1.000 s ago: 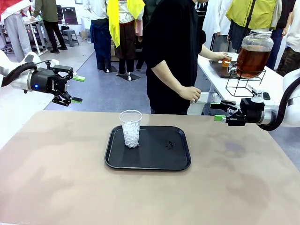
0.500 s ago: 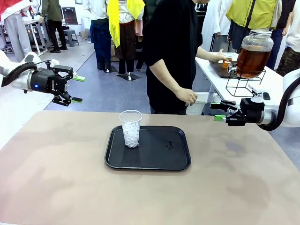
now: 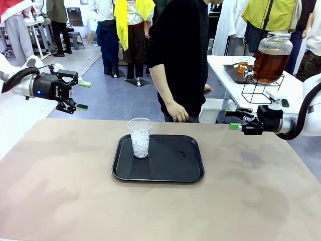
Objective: Pour the drink into the iced cup.
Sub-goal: Pick up the iced cup indicated by the human and present it to them.
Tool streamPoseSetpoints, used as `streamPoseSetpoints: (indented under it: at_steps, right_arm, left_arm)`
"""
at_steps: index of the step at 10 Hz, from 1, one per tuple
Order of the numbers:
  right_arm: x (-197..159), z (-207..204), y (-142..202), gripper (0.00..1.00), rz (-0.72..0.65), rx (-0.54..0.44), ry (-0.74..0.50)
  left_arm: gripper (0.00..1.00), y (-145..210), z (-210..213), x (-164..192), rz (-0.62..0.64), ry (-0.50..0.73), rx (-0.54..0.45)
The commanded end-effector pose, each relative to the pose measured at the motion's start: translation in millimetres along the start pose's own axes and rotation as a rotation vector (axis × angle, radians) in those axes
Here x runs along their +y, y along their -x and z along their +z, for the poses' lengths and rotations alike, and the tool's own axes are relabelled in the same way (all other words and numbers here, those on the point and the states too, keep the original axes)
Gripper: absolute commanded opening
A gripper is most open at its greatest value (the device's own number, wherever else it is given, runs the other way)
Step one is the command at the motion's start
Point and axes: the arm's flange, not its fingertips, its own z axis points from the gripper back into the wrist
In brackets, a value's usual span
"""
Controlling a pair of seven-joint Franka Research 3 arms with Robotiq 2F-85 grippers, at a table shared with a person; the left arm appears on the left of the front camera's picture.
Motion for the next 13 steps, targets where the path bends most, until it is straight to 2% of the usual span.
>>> streamPoseSetpoints:
  at_steps: [1,13]
  right_arm:
    - [-1.2,0.4,-2.6,1.0,0.004,0.003,0.004]
    - [-1.2,0.4,-2.6,1.0,0.004,0.003,0.004]
  left_arm:
    - [1.0,1.7,0.1,-0.7,-0.002,-0.002,-0.002]
    - [1.0,1.7,0.1,-0.7,-0.002,-0.002,-0.002]
